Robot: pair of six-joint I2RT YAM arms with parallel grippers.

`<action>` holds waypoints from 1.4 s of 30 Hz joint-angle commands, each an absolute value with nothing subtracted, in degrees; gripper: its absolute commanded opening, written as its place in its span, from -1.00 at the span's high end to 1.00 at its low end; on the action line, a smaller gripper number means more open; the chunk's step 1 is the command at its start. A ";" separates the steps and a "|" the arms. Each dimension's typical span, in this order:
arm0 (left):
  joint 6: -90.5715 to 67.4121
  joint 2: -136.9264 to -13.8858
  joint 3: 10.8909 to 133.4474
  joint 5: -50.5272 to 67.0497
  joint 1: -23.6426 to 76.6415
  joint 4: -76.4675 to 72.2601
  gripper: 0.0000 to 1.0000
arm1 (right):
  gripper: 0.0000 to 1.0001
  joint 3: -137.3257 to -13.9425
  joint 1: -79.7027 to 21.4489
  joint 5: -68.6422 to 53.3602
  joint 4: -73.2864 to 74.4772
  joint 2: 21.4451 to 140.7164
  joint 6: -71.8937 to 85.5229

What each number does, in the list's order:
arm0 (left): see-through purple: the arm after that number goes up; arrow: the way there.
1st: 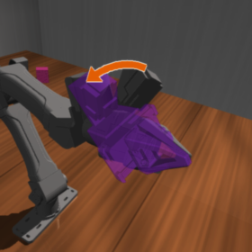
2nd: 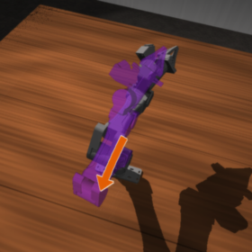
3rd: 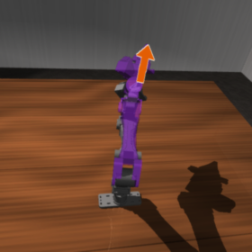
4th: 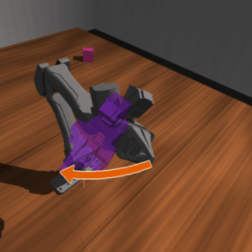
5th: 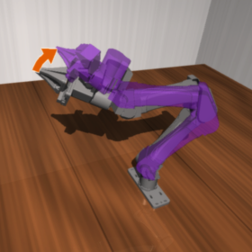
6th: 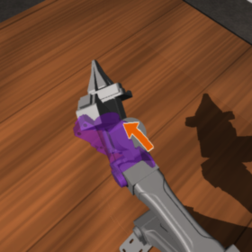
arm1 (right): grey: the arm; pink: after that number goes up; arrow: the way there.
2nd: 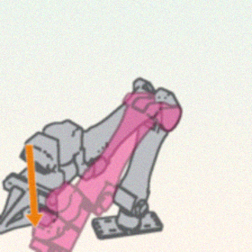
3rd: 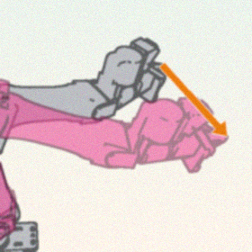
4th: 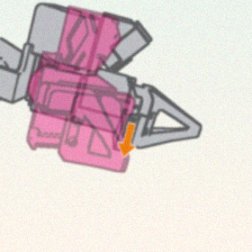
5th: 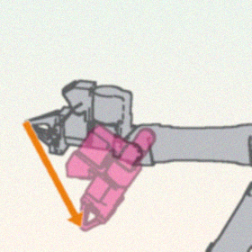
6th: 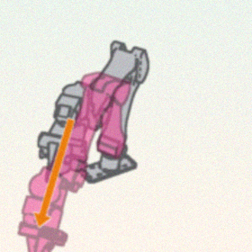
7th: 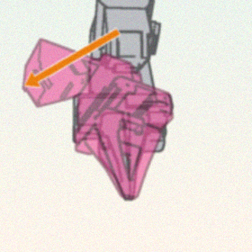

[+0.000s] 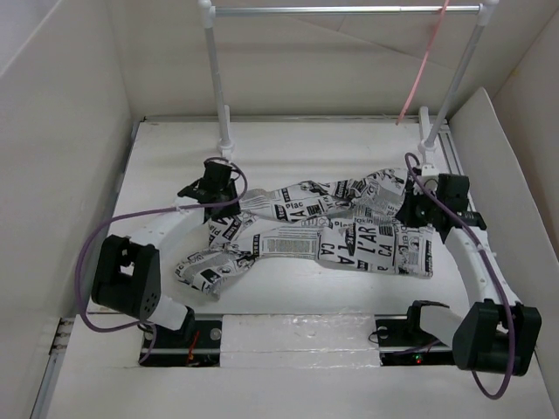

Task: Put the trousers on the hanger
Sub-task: Flatten out the trousers at the center of the board.

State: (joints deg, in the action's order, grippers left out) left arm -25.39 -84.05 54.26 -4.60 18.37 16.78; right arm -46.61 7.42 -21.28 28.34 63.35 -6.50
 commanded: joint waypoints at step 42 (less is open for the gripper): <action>-22.32 -84.80 78.03 -19.76 -2.81 21.88 1.00 | 0.18 -45.17 0.88 -26.63 31.73 62.48 -11.95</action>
State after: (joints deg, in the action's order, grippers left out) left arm -22.94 -80.66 73.97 -18.92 -1.85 21.85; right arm -42.19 1.41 -29.19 32.56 61.39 -12.43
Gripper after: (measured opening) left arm 0.003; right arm 0.410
